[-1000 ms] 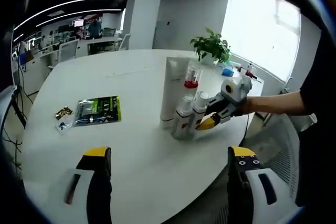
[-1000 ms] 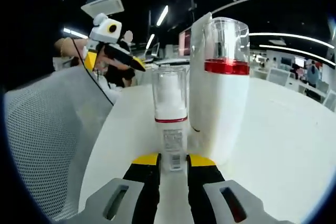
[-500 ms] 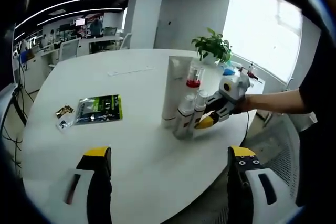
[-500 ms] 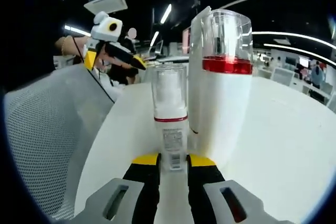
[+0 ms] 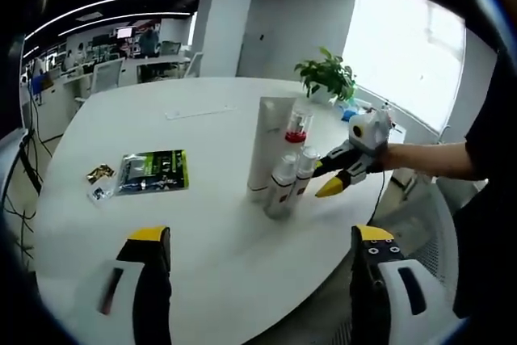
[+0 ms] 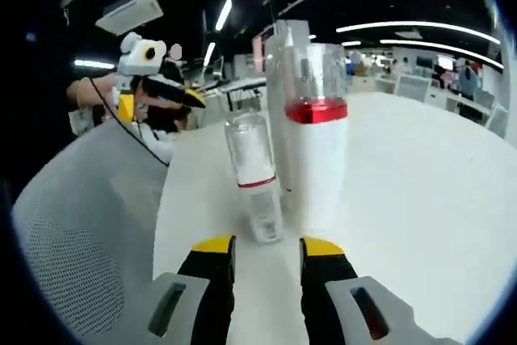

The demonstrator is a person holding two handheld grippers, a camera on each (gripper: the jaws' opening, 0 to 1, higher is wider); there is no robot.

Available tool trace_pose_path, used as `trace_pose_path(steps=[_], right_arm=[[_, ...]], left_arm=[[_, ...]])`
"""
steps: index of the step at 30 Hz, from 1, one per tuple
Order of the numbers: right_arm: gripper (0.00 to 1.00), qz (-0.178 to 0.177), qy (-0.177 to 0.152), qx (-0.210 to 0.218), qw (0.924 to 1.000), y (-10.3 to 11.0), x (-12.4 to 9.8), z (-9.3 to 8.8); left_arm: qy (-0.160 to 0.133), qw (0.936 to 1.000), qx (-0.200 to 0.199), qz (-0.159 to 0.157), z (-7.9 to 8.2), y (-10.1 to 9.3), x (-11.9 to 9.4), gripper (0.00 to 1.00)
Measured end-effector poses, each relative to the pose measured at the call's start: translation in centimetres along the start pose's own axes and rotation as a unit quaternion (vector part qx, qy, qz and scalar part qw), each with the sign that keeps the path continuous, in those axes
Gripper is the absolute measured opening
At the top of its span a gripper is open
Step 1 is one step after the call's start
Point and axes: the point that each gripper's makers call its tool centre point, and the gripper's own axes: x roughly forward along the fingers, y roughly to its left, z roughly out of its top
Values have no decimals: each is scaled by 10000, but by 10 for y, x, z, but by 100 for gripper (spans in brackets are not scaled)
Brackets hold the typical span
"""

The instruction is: Arrange the skincare products in the storage area until every visible bottle or jar stands upright without overlapping.

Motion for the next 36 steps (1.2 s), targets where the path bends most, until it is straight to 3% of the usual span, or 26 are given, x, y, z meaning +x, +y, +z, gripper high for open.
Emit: trace_pose_path(steps=[1, 3, 9, 11, 15, 19, 20, 22, 24, 28, 30, 33, 36], right_arm=[[26, -215, 108, 74, 9997, -4, -6, 1], [32, -473, -98, 81, 9988, -8, -13, 9], [46, -970, -234, 281, 9946, 0, -39, 46], [49, -1054, -382, 296, 9933, 6, -45, 60], [51, -1040, -404, 235, 9935, 23, -49, 73], [67, -1067, -457, 202, 9930, 42, -50, 76], [68, -833, -508, 298, 9948, 53, -48, 76], [69, -1146, -620, 399, 9907, 52, -51, 76], [71, -1220, -639, 585, 9887, 54, -51, 72], [78, -1833, -573, 791, 9782, 47, -56, 57], [80, -1924, -710, 815, 9753, 50, -59, 58], [88, -1950, -603, 853, 9752, 57, -60, 50], [94, -2070, -499, 546, 9755, 60, -64, 48]], left_arm=[[2, 10000, 5, -18, 2, 0, -1, 85], [-7, 10000, -22, -40, 4, 0, -2, 86], [-36, 9999, -134, -35, 5, 4, -9, 85], [-48, 9998, -214, -6, 4, 6, -11, 85], [18, 9994, -349, 52, -1, 12, -17, 82], [10, 9987, -459, 228, -5, 24, -26, 87], [-16, 9984, -490, 278, -5, 27, -27, 88], [-32, 9978, -557, 363, -6, 30, -31, 89], [-62, 9975, -588, 394, -7, 32, -33, 89], [-158, 9963, -742, 409, -10, 29, -36, 93], [-227, 9951, -871, 413, -12, 29, -36, 96], [-206, 9940, -973, 454, -22, 32, -34, 99], [-118, 9939, -992, 472, -30, 32, -34, 99]])
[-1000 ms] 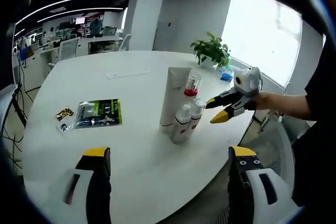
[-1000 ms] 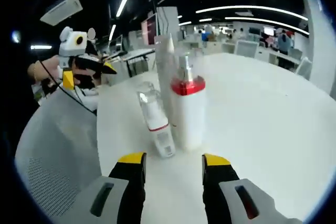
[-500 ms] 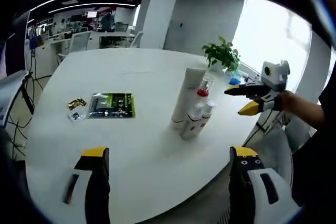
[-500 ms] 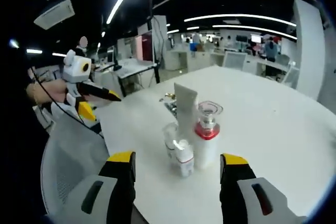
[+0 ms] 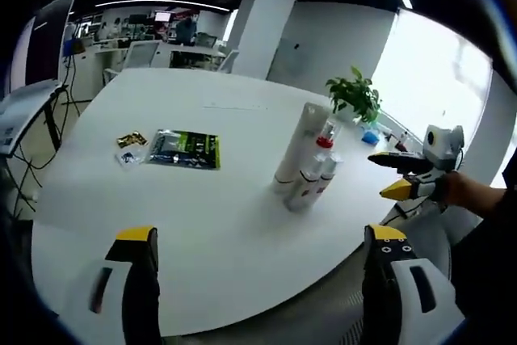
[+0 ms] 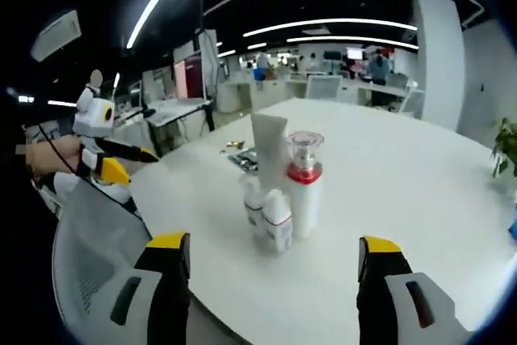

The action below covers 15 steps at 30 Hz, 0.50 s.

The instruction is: Arrange the skincare products in the storage area until every visible bottle or jar stands upright without overlapping.

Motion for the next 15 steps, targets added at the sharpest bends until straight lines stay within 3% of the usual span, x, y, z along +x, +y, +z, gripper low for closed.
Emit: trace_pose_path(steps=[2, 4, 6, 7, 11, 13, 15], right_arm=[[100, -91, -279, -118, 9995, 3, -5, 7], [99, -193, -524, -379, 9977, 6, -10, 10], [99, -453, -277, -613, 9967, 3, -10, -4], [99, -576, 19, -718, 9958, 0, -10, -11], [99, -1130, -360, -1094, 9869, -12, -7, 8], [98, -1040, -323, -993, 9891, -11, -4, 5], [95, -877, -268, -953, 9912, -7, -1, 2]], left_arm=[[58, 10000, 20, 21, -2, 2, -1, 99], [-3, 9999, 111, 41, 2, 2, -2, 99], [62, 9996, 233, 112, 2, 5, -5, 99], [67, 9995, 255, 146, 1, 7, -6, 99], [-4, 10000, 34, 76, -1, 12, -11, 98], [-210, 9997, -18, 96, 5, 14, -11, 97], [-226, 9997, -9, 133, 6, 15, -11, 97]])
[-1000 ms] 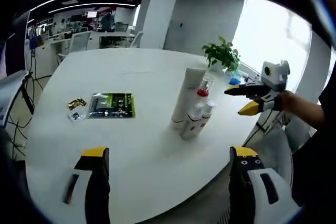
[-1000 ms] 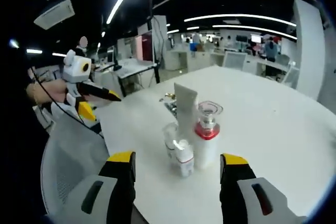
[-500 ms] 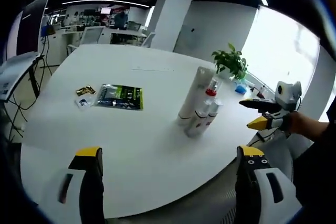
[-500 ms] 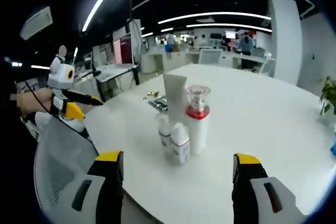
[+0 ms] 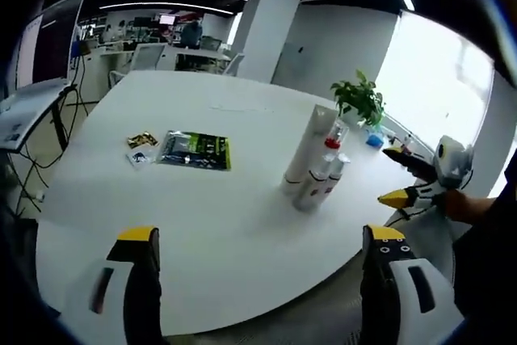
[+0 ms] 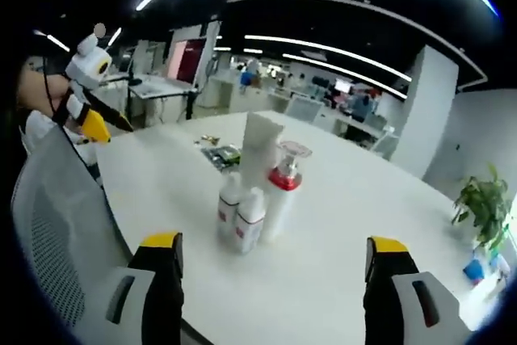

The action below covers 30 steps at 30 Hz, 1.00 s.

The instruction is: Arrange the skincare products in the storage area until every visible bottle or jar stands upright without overlapping.

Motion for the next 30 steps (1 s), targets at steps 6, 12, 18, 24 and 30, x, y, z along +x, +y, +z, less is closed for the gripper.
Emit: trace_pose_path(steps=[6, 12, 18, 24, 30], right_arm=[[92, -155, 106, -527, 9984, -11, -1, -6], [89, -196, 171, -491, 9985, -17, 7, -14], [94, -72, 99, -720, 9973, -9, 9, -12], [96, 27, 166, -680, 9975, -7, 13, -18], [97, -47, 212, 76, 9997, -17, 12, -22]], left_arm=[[154, 9997, 192, -11, -6, -4, 3, 96], [187, 9998, 28, -25, -6, -3, 3, 96], [460, 9975, -461, -273, 0, 0, 18, 98], [67, 9991, -370, -193, 45, 4, 34, 99], [203, 9993, -265, -191, 52, 8, 51, 96]])
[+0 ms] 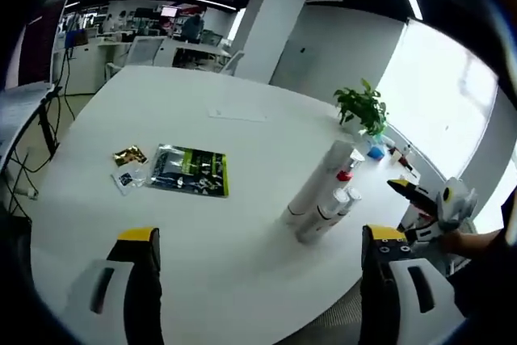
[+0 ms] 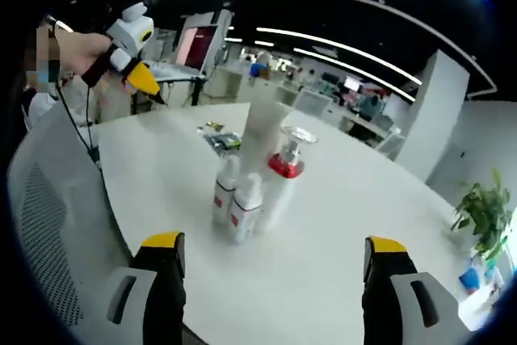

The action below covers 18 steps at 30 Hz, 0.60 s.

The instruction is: Arrange the skincare products in the storage area until every visible bottle or jar stands upright without overlapping.

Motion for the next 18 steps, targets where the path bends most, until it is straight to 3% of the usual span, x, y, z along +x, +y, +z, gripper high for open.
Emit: trace_pose_path(steps=[1, 5, 18], right_arm=[[97, 7, 53, 239, 9997, -2, 0, -2], [95, 65, 42, 271, 9996, -1, -1, -2], [90, 10, 141, -45, 9999, 1, 1, -5]], left_arm=[[14, 10000, -17, -8, 1, 1, 3, 96], [113, 9999, -43, 16, 3, 6, 13, 96], [298, 9989, -324, 139, 26, 49, 57, 94]])
